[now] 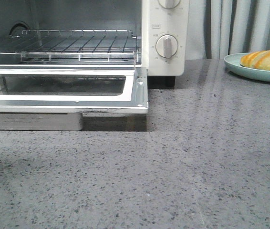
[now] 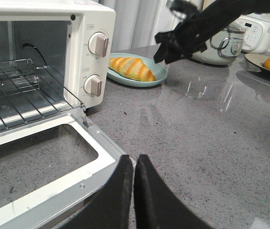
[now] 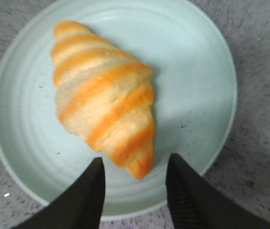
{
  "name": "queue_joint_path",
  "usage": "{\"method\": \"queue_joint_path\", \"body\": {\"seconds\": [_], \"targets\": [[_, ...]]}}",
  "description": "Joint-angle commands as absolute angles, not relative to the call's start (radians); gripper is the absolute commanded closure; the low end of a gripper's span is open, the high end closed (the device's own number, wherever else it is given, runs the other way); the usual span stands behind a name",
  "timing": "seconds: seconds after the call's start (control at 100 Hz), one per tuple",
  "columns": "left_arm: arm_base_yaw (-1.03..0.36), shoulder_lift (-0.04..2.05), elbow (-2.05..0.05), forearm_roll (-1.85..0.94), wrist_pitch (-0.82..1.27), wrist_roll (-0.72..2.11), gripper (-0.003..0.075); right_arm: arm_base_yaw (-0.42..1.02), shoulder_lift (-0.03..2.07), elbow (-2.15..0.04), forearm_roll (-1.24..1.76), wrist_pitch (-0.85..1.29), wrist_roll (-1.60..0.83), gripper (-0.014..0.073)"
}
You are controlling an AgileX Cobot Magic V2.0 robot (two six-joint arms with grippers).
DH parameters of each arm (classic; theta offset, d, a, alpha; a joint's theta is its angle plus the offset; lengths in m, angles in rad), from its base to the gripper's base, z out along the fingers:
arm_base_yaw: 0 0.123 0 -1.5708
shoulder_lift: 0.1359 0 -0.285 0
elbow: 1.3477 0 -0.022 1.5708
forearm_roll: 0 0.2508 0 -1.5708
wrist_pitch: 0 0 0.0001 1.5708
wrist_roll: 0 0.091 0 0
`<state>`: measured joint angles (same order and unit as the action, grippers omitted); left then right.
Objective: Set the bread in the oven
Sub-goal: 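Lower the right gripper over the croissant on the blue plate and grasp it, then carry the croissant with the right gripper into the oven onto the rack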
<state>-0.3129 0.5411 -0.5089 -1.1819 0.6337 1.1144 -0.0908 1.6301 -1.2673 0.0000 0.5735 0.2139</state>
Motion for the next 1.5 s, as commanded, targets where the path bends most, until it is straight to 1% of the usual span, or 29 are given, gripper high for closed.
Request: {"method": "queue_joint_path", "body": {"seconds": [0.0,0.19,0.24,0.29,0.33,0.34,0.36,0.37,0.4,0.57,0.66,0.74,0.83,0.93,1.02,1.14,1.21,1.34,1.49], "targets": [[-0.319,0.543,-0.534,-1.246,0.623,1.103,0.0742,-0.097,1.637,-1.304,-0.008,0.479,0.198,0.0317],[-0.319,0.543,-0.534,-1.27,0.63,1.103,0.0742,-0.093,1.715,-1.304,0.0,0.466,0.198,0.0319],[-0.319,0.543,-0.534,-1.272,0.633,1.103,0.0742,-0.093,1.732,-1.304,0.0,0.469,0.198,0.0335],[-0.319,0.543,-0.534,-1.272,0.638,1.103,0.0742,-0.093,1.746,-1.304,0.0,0.477,0.198,0.0412],[-0.319,0.543,-0.534,-1.272,0.641,1.098,0.0742,-0.093,1.751,-1.304,0.0,0.483,0.198,0.0532],[-0.319,0.543,-0.534,-1.272,0.644,1.095,0.0742,-0.093,1.751,-1.304,0.0,0.483,0.198,0.058],[-0.319,0.543,-0.534,-1.272,0.646,1.089,0.0742,-0.093,1.751,-1.304,0.0,0.485,0.198,0.0629],[-0.319,0.543,-0.534,-1.272,0.646,1.086,0.0742,-0.093,1.751,-1.304,0.0,0.485,0.198,0.0676],[-0.319,0.543,-0.534,-1.272,0.649,1.08,0.0742,-0.093,1.751,-1.304,0.009,0.478,0.198,0.0662],[-0.319,0.543,-0.534,-1.272,0.689,1.079,0.0742,-0.091,1.658,-1.304,0.014,0.403,0.157,0.0664],[-0.319,0.543,-0.534,-1.272,0.702,1.079,0.0742,-0.071,1.55,-1.306,0.014,0.383,0.152,0.0664],[-0.319,0.543,-0.534,-1.272,0.702,1.079,0.0742,-0.017,1.429,-1.306,0.014,0.412,0.078,0.0664],[-0.319,0.543,-0.534,-1.272,0.689,1.079,0.0742,0.104,1.314,-1.306,0.014,0.458,0.036,0.0663],[-0.319,0.543,-0.534,-1.272,0.662,1.081,0.0742,0.306,1.201,-1.306,0.014,0.445,0.026,0.0662],[-0.319,0.543,-0.534,-1.272,0.651,1.085,0.0742,0.481,1.156,-1.306,0.014,0.413,0.026,0.0662],[-0.319,0.543,-0.534,-1.272,0.651,1.085,0.0742,0.699,1.18,-1.306,0.023,0.402,0.026,0.0662],[-0.319,0.543,-0.534,-1.272,0.651,1.085,0.0742,0.778,1.231,-1.306,0.023,0.406,0.026,0.0662],[-0.319,0.543,-0.534,-1.272,0.651,1.085,0.0742,0.813,1.347,-1.306,0.023,0.372,0.026,0.0662],[-0.319,0.543,-0.538,-1.272,0.688,1.085,0.0742,0.791,1.475,-1.308,0.04,0.238,0.026,0.0662]]}}
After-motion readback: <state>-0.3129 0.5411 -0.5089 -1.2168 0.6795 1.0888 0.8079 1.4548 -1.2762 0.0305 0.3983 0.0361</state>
